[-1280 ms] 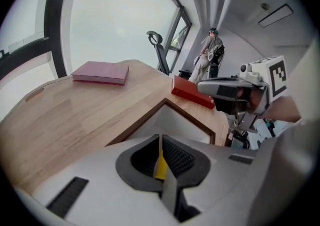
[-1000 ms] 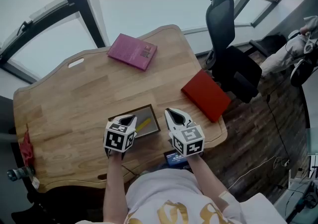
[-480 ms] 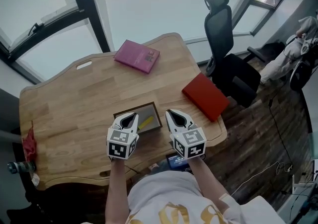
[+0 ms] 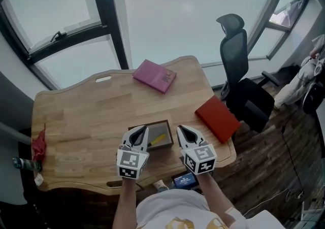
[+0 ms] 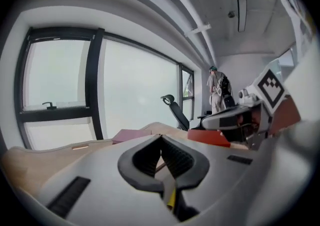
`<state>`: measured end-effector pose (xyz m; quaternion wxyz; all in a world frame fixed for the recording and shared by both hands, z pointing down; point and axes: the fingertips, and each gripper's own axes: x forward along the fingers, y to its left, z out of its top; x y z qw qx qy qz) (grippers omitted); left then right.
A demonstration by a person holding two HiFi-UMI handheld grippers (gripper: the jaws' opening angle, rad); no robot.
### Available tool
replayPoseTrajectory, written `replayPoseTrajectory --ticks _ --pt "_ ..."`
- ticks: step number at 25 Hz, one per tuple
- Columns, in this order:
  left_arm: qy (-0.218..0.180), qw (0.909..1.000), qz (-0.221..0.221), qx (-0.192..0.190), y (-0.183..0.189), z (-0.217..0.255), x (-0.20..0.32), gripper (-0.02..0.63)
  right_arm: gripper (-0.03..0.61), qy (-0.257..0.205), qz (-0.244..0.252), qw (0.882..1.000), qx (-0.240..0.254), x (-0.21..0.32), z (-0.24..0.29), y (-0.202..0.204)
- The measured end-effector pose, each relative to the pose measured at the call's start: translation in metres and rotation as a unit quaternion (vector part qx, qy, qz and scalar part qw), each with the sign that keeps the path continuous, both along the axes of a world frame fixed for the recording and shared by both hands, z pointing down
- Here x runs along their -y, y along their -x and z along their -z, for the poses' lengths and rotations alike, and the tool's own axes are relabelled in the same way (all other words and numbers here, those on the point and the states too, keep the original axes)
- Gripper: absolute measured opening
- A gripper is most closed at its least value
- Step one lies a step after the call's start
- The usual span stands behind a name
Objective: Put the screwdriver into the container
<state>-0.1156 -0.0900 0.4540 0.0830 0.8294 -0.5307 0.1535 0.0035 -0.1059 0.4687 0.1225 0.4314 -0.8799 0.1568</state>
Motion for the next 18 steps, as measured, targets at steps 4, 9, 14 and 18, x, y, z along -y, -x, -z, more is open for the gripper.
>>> replayPoseTrajectory --ticks 4,9,14,18 --pt "-0.028 0.9979 0.019 -0.056 -0.004 0.014 -0.007 0.014 0.032 -0.011 0.022 1.0 0.001 0.0 0.01 0.003" --pt "-0.03 0.9942 0.097 -0.035 0.009 0.012 -0.012 0.014 0.032 -0.034 0.038 0.999 -0.02 -0.003 0.016 -0.004" --pt "-0.031 0.989 0.14 -0.036 0.013 0.017 -0.021 0.014 0.032 -0.06 0.056 0.996 -0.038 -0.013 0.029 -0.006" --pt "-0.033 0.9861 0.125 -0.104 0.0 0.028 -0.034 0.014 0.032 -0.071 0.06 0.995 -0.03 -0.018 0.034 -0.01"
